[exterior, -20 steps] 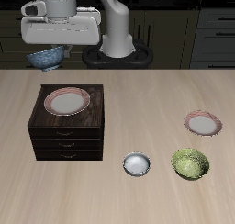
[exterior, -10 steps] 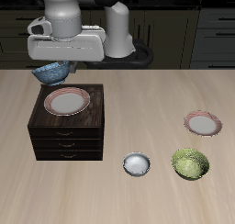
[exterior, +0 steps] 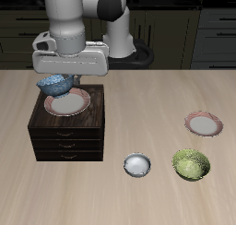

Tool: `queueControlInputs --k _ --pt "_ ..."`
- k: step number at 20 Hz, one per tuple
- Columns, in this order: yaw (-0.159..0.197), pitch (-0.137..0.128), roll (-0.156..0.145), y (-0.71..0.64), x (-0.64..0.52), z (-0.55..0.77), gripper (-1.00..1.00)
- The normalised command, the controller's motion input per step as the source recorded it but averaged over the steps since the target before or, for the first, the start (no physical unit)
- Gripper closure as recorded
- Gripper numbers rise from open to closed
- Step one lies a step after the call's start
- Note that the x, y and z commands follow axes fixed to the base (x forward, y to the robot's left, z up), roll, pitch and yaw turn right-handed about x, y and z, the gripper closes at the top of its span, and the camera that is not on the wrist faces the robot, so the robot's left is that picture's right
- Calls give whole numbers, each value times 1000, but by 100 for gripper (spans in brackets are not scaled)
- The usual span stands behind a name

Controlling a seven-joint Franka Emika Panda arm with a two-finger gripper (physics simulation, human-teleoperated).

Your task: Place the blue bowl onto the plate that is on top of the cabinet

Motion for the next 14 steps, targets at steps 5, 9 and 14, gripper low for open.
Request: queueControlInputs --k 5,9,14 --pt "-4 43 -6 11 65 -307 100" --pt "18 55 10 139 -4 -341 100" --pt "7 47 -5 167 -52 -144 -100"
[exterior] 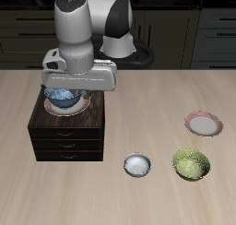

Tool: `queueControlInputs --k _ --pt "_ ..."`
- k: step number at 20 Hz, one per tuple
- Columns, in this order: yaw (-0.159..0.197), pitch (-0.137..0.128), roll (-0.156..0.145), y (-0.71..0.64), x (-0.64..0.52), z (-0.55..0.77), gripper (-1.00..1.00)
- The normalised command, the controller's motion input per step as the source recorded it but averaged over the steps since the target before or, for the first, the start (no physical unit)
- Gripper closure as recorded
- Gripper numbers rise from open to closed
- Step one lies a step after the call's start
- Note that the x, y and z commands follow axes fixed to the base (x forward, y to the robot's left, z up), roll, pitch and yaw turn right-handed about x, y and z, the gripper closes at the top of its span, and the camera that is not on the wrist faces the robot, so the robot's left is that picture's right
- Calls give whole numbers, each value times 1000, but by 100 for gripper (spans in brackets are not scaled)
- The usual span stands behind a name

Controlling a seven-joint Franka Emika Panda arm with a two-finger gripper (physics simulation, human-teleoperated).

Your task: Place the blue bowl onto the plate that is on top of the cabinet

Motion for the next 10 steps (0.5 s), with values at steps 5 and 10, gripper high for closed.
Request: queueControlInputs --k 5,10 --pt "2 8 12 68 -65 7 -100" --pt "7 -15 34 162 -221 168 -100"
